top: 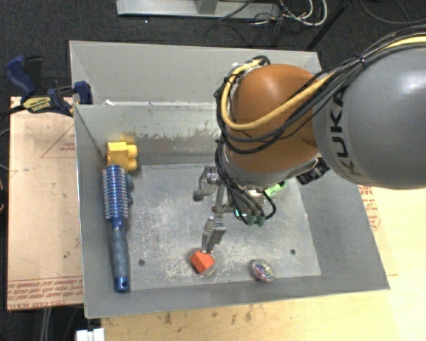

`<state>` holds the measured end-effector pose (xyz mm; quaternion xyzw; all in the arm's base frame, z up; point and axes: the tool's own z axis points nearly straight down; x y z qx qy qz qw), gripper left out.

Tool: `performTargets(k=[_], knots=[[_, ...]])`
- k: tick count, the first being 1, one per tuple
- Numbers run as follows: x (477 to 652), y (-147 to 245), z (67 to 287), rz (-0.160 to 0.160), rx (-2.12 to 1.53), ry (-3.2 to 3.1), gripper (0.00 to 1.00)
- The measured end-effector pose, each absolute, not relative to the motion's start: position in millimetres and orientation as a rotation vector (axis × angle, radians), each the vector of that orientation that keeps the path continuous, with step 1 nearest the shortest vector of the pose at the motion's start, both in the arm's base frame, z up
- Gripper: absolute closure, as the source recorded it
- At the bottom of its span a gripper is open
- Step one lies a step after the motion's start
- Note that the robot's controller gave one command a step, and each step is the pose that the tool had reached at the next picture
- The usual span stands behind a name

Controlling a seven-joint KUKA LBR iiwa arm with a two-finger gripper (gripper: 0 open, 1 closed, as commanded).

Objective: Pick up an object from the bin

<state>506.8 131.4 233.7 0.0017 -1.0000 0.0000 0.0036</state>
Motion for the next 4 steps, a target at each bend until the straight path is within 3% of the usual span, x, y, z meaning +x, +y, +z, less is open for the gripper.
performTargets(k=[1,2,3,4], knots=[[484.1,113.9,78.4,-0.007,-0.053,-3.151,0.0],[500.8,76.9,74.2,-0.014,-0.038,-3.148,0.0],[484.0,104.0,79.0,-0.004,-0.034,-3.157,0.0],[483.0,103.9,79.1,-0.006,-0.037,-3.15,1.0]])
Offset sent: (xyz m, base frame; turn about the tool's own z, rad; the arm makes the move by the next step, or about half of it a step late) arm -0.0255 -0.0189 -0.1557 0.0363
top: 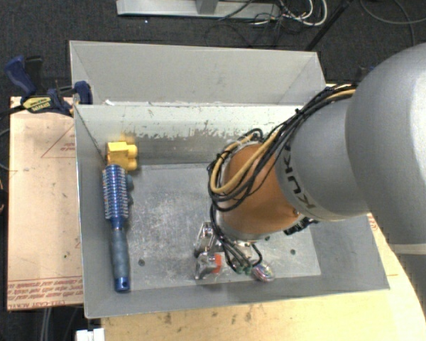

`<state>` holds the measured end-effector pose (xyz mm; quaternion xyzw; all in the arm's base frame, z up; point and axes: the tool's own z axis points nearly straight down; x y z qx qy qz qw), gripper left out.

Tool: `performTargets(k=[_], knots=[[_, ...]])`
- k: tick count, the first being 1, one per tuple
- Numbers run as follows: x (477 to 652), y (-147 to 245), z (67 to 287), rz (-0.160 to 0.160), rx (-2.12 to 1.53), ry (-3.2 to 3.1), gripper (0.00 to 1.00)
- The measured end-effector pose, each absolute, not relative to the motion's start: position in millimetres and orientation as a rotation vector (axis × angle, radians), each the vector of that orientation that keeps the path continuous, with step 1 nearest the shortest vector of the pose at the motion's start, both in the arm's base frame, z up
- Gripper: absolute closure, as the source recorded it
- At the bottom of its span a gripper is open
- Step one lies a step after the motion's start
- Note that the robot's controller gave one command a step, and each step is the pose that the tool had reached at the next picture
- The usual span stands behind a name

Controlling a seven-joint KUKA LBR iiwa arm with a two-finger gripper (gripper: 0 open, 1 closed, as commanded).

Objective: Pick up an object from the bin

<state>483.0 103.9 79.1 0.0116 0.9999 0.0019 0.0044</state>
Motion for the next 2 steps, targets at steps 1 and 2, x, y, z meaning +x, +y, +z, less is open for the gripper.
performTargets(k=[1,2], knots=[[481.9,86.3,156.6,0.002,0.005,3.134,1.0],[487.3,43.5,289.1,-0.001,-0.399,3.107,1.0]])
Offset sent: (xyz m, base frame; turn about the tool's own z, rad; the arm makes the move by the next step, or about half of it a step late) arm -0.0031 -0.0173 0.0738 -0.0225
